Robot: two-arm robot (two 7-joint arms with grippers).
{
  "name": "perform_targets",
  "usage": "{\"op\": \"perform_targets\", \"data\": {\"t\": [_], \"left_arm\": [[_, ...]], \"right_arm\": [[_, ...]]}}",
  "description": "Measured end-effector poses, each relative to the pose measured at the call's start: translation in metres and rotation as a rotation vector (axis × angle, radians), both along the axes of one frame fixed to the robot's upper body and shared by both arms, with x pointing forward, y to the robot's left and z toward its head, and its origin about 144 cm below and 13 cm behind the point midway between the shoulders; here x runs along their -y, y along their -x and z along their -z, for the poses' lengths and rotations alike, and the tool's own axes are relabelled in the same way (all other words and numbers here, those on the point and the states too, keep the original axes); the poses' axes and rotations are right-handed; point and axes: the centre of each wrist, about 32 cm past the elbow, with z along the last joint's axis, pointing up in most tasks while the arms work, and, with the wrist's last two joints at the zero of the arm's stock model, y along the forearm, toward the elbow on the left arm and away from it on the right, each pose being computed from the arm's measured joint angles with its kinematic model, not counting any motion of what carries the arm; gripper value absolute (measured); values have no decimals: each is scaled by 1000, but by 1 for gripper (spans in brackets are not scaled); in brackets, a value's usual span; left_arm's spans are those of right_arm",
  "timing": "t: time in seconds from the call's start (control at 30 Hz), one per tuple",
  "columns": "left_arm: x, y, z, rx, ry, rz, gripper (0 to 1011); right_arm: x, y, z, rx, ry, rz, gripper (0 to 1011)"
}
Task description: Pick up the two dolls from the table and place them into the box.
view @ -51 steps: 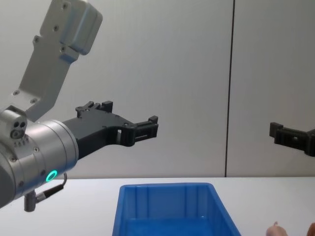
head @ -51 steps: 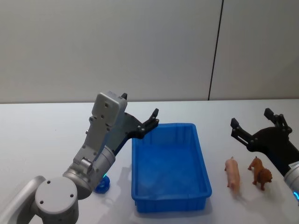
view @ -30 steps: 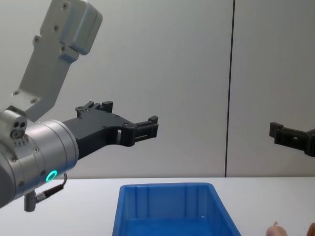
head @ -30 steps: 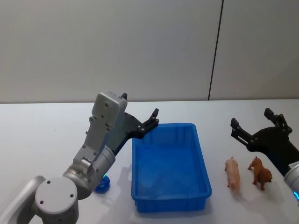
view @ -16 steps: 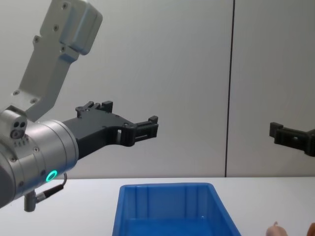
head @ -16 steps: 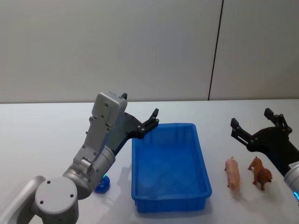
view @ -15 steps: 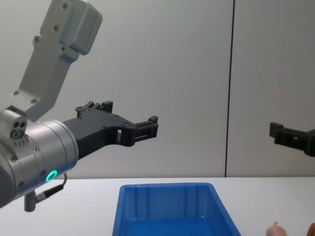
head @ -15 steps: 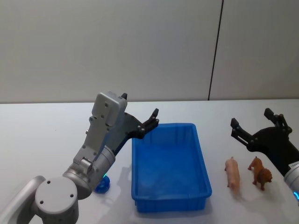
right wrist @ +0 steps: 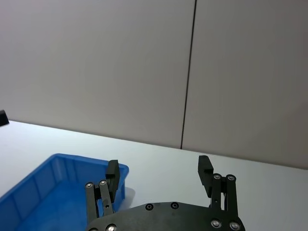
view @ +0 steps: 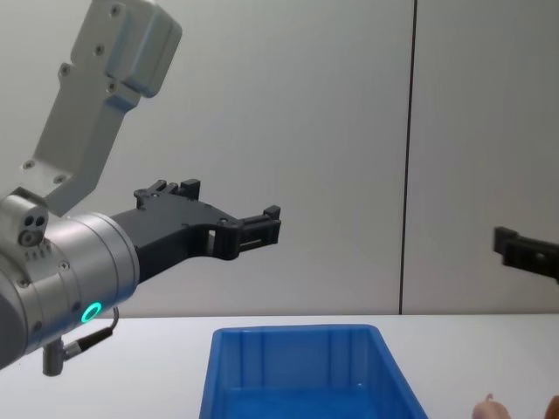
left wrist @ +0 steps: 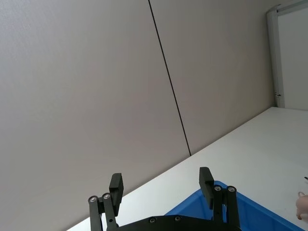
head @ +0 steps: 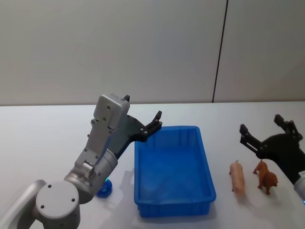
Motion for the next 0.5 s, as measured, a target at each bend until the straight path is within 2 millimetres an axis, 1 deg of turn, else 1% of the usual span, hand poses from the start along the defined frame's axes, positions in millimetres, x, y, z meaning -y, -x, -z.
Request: {"op": "perform_targets", "data": {"t": [0.07,0.1,0.13,0.2,0.3,0.33,0.5], "left_arm": [[0,0,0,0,0,0,1001],[0,0,0,0,0,0,1001],[0,0,0,0,0,0,1001],[0,0,0,0,0,0,1001],[0,0,0,0,0,0,1001],[0,0,0,0,0,0,1001],[0,0,0,0,0,0,1001]], "right_arm": [[2,4,1,-6,2,13,1001],[5,10,3,-15,5,26,1001],[5,10,3,-15,5,26,1001],[11,22,6,-37,13,56,1001],[15,30,8,-57,19,79,1001],[18,36,9,-71,26,91,1001],[24,49,12,-122,44,130,1001]]}}
